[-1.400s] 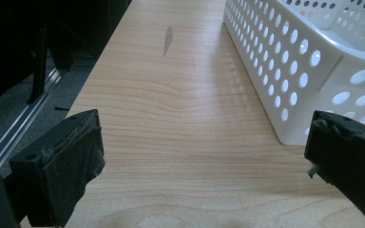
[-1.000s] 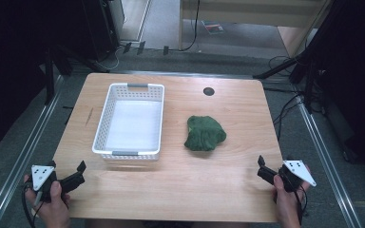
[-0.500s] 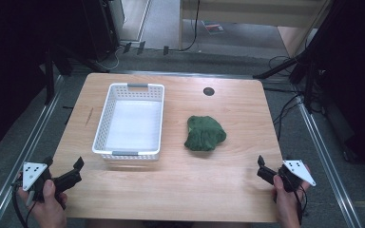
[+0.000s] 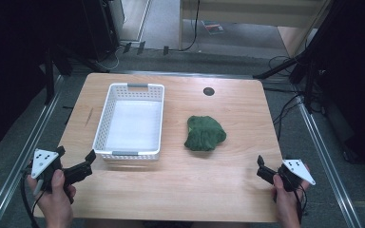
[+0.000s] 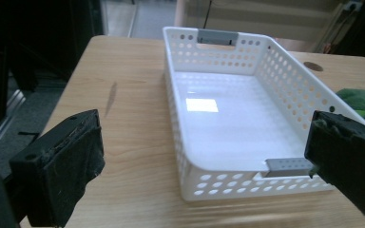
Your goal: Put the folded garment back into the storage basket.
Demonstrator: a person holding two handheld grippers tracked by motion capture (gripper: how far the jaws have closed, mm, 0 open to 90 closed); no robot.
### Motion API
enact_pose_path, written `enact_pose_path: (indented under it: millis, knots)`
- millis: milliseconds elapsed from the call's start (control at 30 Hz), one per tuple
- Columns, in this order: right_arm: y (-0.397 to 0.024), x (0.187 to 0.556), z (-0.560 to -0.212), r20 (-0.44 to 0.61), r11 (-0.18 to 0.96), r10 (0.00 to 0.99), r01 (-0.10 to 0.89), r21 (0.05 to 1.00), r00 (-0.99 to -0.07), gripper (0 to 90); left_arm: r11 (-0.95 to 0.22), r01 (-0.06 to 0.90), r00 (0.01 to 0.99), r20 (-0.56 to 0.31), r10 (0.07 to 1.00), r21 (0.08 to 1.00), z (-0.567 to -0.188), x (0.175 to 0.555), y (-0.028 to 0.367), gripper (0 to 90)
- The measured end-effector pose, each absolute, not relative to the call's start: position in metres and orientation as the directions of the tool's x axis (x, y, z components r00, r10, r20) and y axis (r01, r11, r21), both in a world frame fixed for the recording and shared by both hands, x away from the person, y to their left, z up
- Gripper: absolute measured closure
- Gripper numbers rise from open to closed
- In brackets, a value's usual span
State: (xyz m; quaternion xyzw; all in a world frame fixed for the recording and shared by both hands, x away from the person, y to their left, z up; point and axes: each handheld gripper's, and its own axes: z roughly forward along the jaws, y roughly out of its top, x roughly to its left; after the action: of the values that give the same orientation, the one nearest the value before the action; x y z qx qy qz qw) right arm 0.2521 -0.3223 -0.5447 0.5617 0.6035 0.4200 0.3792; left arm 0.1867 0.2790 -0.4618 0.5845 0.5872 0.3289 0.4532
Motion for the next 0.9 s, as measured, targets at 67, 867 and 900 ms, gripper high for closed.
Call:
enact_pose_path:
  millis: [67, 867, 900]
  knots:
    - [-0.322, 0.252, -0.545, 0.015, 0.016, 0.996, 0.361, 0.932, -0.083, 0.0, 0.092, 0.398, 0.107, -0.145, 0.984, 0.913, -0.46, 0.193, 0.273, 0.2]
    - [-0.323, 0.254, -0.545, 0.025, 0.015, 0.994, 0.365, 0.931, -0.106, 0.0, 0.039, 0.431, 0.262, -0.166, 0.951, 0.902, -0.441, 0.254, 0.179, 0.3]
    - [-0.323, 0.254, -0.545, 0.024, 0.017, 0.994, 0.364, 0.931, -0.107, 0.0, 0.036, 0.431, 0.269, -0.167, 0.948, 0.901, -0.441, 0.256, 0.175, 0.3]
